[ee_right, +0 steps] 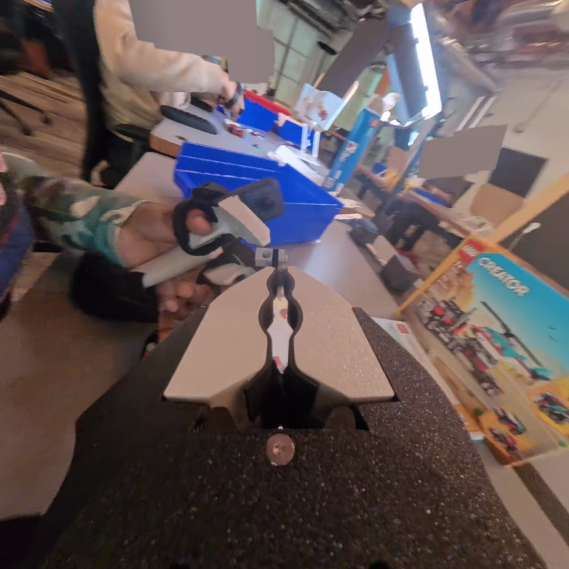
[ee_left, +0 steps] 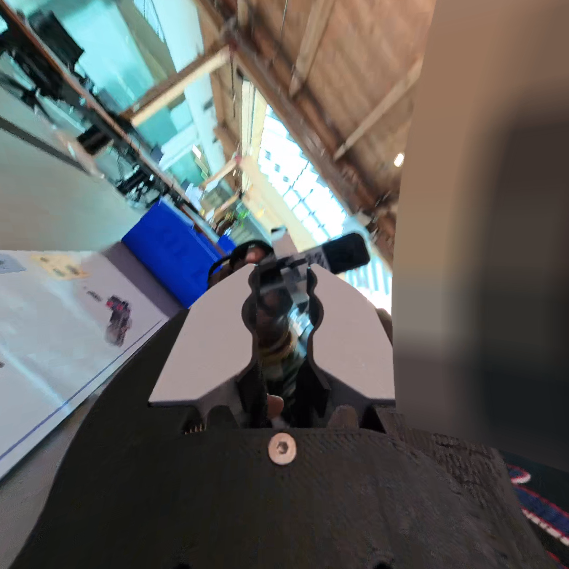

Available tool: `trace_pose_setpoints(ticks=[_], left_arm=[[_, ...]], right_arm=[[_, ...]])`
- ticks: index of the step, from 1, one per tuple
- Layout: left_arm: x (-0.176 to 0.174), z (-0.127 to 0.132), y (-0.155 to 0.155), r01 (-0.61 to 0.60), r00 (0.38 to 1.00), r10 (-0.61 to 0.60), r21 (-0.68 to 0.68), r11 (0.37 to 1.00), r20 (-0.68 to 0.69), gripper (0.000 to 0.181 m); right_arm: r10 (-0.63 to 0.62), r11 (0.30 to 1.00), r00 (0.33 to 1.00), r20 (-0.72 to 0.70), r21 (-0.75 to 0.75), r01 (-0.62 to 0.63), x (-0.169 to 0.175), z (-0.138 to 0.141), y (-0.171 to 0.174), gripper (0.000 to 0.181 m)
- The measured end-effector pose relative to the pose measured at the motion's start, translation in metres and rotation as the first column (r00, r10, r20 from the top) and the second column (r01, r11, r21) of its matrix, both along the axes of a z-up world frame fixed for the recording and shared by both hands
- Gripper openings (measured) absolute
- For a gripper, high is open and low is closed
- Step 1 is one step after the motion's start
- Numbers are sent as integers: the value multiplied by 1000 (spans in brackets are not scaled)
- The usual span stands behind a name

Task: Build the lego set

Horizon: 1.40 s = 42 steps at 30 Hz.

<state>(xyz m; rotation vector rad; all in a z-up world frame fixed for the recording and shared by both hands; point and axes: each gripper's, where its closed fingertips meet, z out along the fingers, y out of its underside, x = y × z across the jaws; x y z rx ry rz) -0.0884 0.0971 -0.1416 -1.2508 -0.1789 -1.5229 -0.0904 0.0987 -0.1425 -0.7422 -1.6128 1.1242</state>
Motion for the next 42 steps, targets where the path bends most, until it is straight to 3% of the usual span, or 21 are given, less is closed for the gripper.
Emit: trace_pose_setpoints(ticks=[2,8,14,15,18,22,26,29,37,42], left_arm=[[8,-6,-2,51,992,-54,-26,998,-114,30],[10,-10,0,96,981,-108,-78,992,-162,33],[14,-23,4,57,955,-86,-109,992,-284,17],[14,-21,3,61,956,-86,-97,993,-282,9],[13,-18,3,72,973,-89,-89,993,-213,8],[8,-10,4,112,994,-110,-108,988,24,7],[17,-8,2,182,976,-164,-119,976,144,8],[21,-10,2,188,976,-171,-124,974,135,8],[19,-13,8,66,998,-61,-146,987,35,7],[20,-15,6,105,993,-96,-163,981,62,7]], right_arm=[[42,999,997,61,9,-43,2,-6,0,3],[-9,970,987,158,242,-30,4,-20,5,3],[-47,942,973,226,335,-33,4,-24,6,3],[-56,937,971,234,348,-29,4,-25,7,3],[-39,946,977,209,322,-31,4,-22,5,8],[74,993,986,147,79,-86,5,-12,-2,43],[79,986,992,96,137,-92,1,-17,-7,32],[85,985,994,74,146,-95,0,-15,-8,20],[12,989,995,95,147,-26,-2,-18,-1,20],[12,983,995,99,181,-30,-1,-21,-3,19]])
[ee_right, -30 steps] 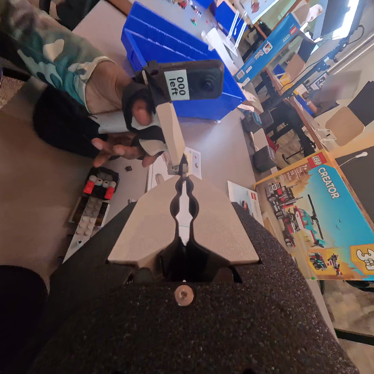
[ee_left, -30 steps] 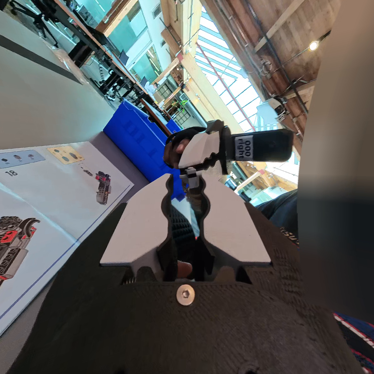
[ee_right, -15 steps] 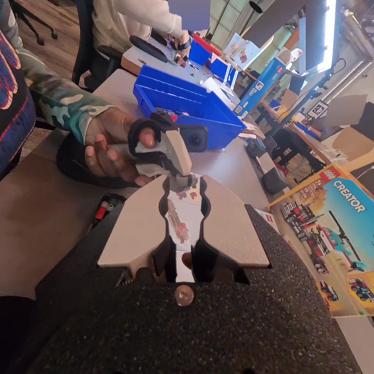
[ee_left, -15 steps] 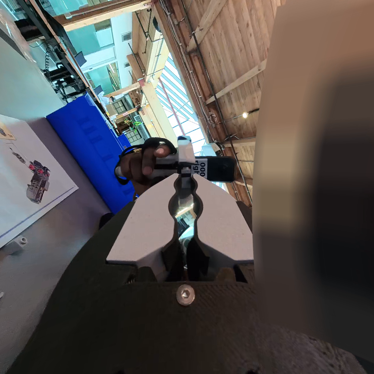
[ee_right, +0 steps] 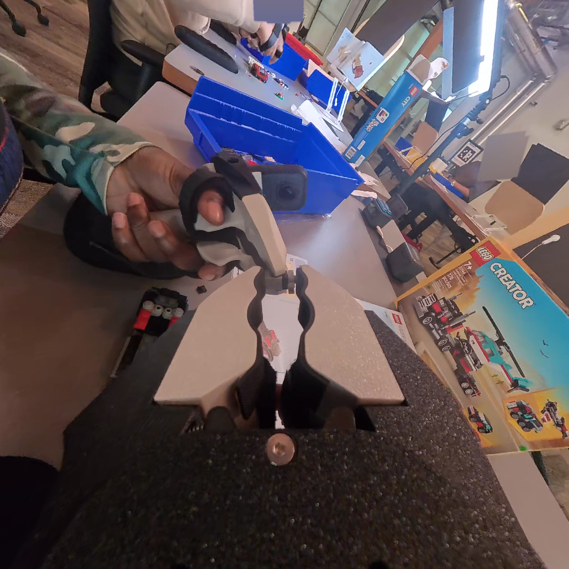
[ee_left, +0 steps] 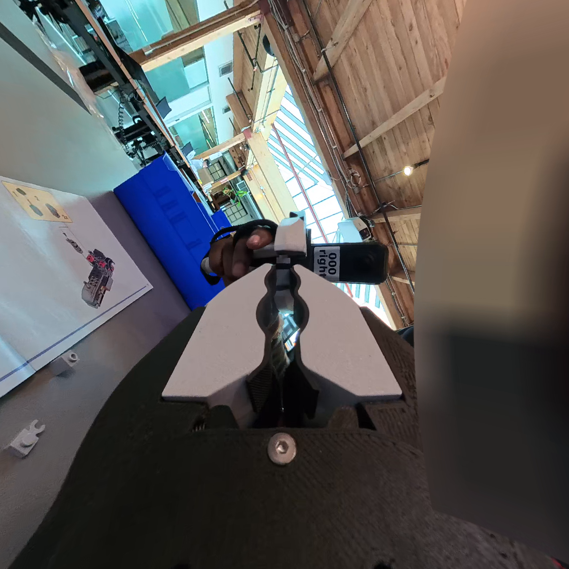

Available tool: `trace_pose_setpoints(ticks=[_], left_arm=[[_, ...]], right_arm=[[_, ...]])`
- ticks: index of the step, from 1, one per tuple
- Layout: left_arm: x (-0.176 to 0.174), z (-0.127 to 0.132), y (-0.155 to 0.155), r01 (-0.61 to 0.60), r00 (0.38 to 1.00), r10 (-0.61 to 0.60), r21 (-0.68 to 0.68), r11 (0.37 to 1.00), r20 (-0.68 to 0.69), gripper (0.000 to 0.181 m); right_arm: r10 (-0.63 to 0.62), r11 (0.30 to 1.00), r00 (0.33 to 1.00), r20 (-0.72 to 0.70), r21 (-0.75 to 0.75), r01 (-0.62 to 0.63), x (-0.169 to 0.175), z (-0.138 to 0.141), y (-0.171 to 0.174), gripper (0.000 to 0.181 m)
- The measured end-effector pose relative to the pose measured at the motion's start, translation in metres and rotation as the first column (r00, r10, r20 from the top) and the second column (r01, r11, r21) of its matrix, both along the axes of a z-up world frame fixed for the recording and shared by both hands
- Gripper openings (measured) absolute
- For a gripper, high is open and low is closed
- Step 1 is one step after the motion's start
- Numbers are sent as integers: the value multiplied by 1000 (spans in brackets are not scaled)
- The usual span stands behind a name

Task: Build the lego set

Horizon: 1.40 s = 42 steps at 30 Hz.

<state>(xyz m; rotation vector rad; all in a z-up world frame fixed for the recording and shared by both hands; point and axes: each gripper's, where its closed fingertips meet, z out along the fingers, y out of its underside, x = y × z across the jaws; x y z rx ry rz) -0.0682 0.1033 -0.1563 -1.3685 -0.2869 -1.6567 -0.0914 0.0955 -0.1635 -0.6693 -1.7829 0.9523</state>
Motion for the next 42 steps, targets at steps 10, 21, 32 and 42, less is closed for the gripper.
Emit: trace_pose_setpoints(ticks=[10,21,32,42], left_arm=[[3,7,-6,102,995,-102,25,995,16,22],[6,4,-11,76,968,-29,182,980,-250,8],[3,-5,-19,133,860,35,289,948,-509,8],[7,-6,-18,137,834,62,315,939,-549,8]], right_arm=[[5,1000,999,-52,-10,-5,2,5,-5,19],[35,996,992,-119,-81,-45,6,8,-14,27],[138,836,989,59,-542,-84,16,4,-10,17],[195,781,962,191,-624,-34,18,-11,-12,10]])
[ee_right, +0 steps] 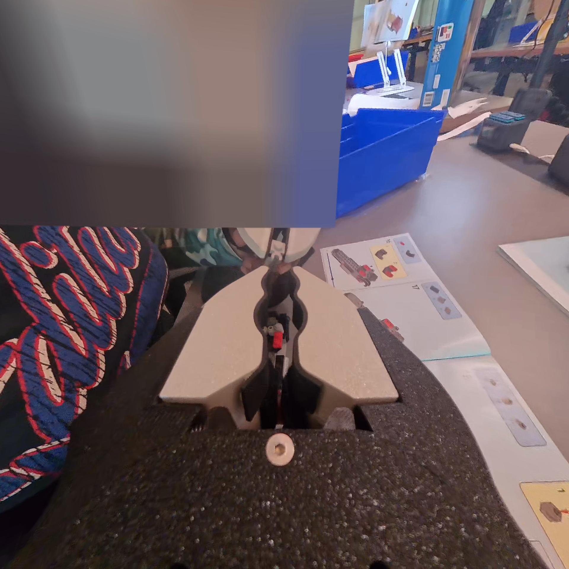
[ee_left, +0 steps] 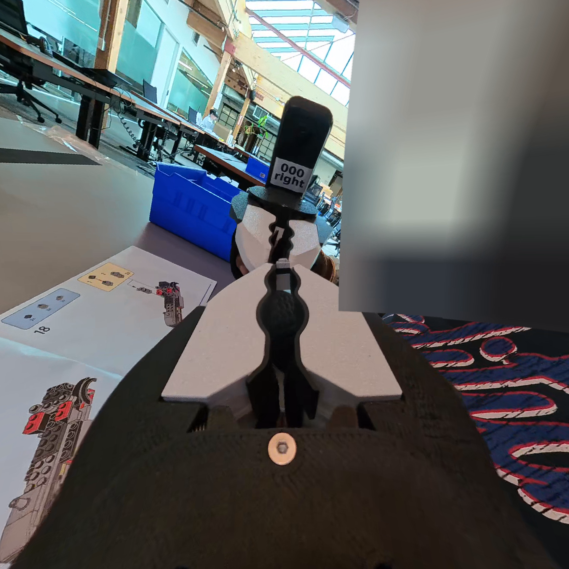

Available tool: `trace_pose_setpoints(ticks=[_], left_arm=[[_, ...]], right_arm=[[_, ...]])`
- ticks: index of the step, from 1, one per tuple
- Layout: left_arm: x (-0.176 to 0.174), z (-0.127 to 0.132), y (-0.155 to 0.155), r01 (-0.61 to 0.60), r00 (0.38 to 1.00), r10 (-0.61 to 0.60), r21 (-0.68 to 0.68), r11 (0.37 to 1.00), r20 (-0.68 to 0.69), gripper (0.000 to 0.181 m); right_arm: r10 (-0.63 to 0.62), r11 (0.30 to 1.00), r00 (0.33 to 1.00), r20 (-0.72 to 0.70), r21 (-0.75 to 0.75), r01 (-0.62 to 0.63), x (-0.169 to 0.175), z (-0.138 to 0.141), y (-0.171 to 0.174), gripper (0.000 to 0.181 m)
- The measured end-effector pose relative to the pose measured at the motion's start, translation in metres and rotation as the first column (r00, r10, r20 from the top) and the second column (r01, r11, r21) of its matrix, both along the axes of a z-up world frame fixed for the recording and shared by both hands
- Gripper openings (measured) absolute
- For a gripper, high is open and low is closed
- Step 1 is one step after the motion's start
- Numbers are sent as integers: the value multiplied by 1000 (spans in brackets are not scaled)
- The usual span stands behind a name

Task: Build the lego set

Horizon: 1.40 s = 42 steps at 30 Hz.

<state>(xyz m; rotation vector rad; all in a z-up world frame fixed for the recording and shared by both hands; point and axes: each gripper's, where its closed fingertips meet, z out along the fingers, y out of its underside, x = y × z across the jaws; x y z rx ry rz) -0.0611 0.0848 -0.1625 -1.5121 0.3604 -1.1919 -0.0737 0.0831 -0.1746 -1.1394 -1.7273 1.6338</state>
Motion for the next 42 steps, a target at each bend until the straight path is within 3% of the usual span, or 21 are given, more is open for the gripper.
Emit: trace_pose_setpoints(ticks=[7,15,18,22,28,36,42], left_arm=[[3,-7,2,-1,998,1,8,1000,-60,8],[3,-17,5,-17,979,23,30,999,-204,14],[-20,-41,12,-89,897,97,38,995,-432,27],[-34,-80,6,-59,777,24,-34,998,-629,29],[-38,-93,10,-85,771,7,-91,992,-637,27],[-58,-87,22,-209,811,131,-73,975,-570,22],[-62,-85,24,-232,814,160,-60,971,-558,22]], right_arm=[[14,998,1000,-1,-57,-14,4,4,0,10],[-60,997,998,2,56,60,9,-4,9,6],[-189,955,979,79,249,164,18,-35,29,6],[-281,873,940,192,458,167,29,-79,35,6],[-331,792,913,240,597,130,31,-105,43,6],[-325,807,898,295,581,102,35,-118,45,6],[-319,824,881,350,561,75,44,-121,45,12]])
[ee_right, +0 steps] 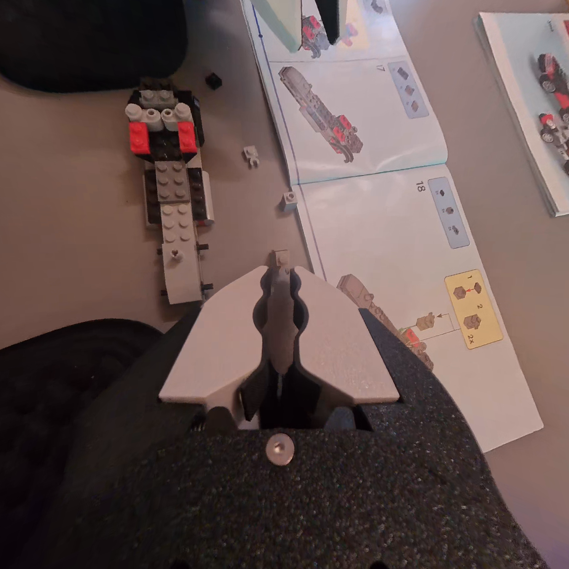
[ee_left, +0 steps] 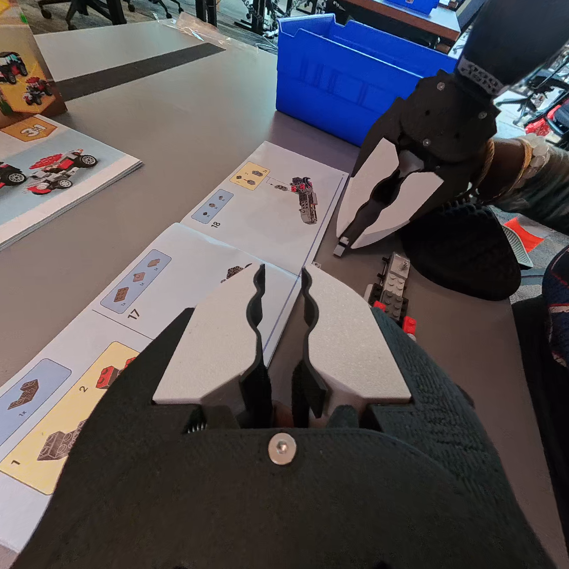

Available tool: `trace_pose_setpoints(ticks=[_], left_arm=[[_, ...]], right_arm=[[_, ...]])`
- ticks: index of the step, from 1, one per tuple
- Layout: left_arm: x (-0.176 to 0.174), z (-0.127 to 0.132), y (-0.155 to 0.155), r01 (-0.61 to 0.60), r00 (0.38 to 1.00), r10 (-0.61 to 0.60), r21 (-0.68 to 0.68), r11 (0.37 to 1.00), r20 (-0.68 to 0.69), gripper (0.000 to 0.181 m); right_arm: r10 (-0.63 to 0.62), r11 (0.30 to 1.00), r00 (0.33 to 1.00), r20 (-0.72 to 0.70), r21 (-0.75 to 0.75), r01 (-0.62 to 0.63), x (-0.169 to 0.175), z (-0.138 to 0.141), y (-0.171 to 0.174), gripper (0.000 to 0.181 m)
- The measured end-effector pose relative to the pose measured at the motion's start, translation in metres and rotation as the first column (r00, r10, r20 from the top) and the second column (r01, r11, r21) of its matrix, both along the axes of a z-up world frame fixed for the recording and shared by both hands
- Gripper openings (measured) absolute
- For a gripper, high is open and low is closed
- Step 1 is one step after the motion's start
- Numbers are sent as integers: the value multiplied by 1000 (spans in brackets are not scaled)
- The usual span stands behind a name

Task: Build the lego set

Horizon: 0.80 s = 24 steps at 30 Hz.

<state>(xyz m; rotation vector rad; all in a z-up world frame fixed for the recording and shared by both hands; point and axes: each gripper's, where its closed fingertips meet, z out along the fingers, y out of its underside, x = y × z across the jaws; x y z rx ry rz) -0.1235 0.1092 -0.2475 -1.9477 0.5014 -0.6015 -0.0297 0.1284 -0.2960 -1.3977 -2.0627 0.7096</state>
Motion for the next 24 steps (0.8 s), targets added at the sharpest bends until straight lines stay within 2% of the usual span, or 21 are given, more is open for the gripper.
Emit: trace_pose_setpoints(ticks=[7,11,14,18,21,24], left_arm=[[-7,6,3,-42,999,41,49,998,22,22],[-18,18,6,-117,989,107,96,989,104,22],[-22,26,5,-134,981,113,122,984,160,22],[-14,27,1,-77,988,56,142,987,142,23],[-4,24,-2,-12,995,-2,145,989,97,24],[3,24,-5,35,999,-41,195,980,25,29]], right_arm=[[37,994,996,-75,-97,-44,-11,25,-4,14],[86,993,996,-32,-73,-88,-27,17,-5,15],[117,991,993,-11,-63,-117,-38,8,-8,15],[137,990,991,7,-33,-137,-47,0,-9,15],[155,986,988,-1,-63,-155,-51,-2,-12,8],[64,979,992,-108,-188,-84,-59,20,-8,8]])
